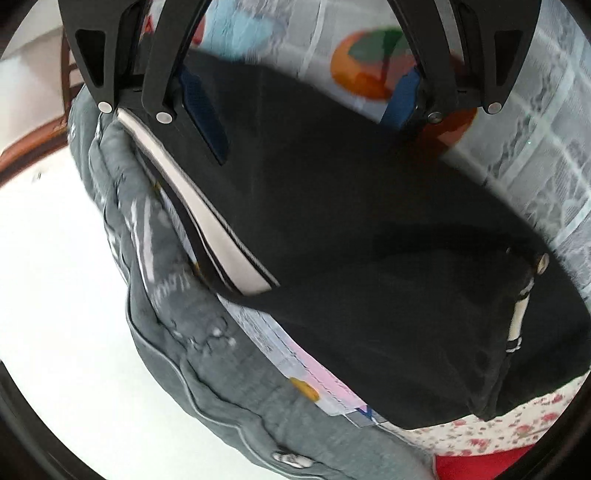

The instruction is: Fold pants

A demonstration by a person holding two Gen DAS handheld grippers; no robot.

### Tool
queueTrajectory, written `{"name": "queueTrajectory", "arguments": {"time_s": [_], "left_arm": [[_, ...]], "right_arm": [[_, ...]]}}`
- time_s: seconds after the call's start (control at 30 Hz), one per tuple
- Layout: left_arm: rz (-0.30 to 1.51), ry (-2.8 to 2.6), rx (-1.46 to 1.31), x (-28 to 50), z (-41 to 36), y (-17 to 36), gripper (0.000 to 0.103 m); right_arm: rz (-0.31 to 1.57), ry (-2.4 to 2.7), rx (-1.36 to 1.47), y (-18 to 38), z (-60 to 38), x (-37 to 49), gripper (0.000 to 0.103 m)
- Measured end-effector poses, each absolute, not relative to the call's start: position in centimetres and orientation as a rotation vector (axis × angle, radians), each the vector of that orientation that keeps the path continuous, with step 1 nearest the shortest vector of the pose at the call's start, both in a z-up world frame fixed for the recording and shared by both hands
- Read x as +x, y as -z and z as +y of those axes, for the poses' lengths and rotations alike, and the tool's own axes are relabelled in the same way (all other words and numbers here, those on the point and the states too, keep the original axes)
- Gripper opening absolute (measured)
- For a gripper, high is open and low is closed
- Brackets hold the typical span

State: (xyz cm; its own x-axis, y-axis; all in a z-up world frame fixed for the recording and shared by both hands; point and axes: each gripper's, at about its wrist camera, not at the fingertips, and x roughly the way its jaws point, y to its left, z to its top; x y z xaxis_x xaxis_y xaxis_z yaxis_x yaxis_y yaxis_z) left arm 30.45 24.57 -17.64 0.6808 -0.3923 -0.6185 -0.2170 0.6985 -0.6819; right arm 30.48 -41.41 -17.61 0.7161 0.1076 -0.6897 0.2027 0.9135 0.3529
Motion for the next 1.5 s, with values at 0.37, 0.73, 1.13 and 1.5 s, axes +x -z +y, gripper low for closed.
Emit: {"name": "queueTrajectory", "arguments": {"time_s": [0.37,0.73,1.13,1.5], "left_arm": [[0.778,-0.047,-0.747,29.4,24.5,18.3,0.012],[0.782,0.035,-0.641,21.6,24.2,16.7,0.011],[0.815,0.106,-0.471,12.4,20.0,17.4,0.015],[0.664,0.109,-0.305,5.1,22.4,13.0,0.052]], "right_arm": [[0.700,0.001,0.598,17.5,-44.0,30.4,0.009],[0.587,0.016,0.391,13.6,-42.9,19.0,0.008],[0.614,0.064,0.378,16.0,-47.1,7.5,0.010],[0.617,0.197,0.185,14.6,-45.2,1.0,0.024]]}}
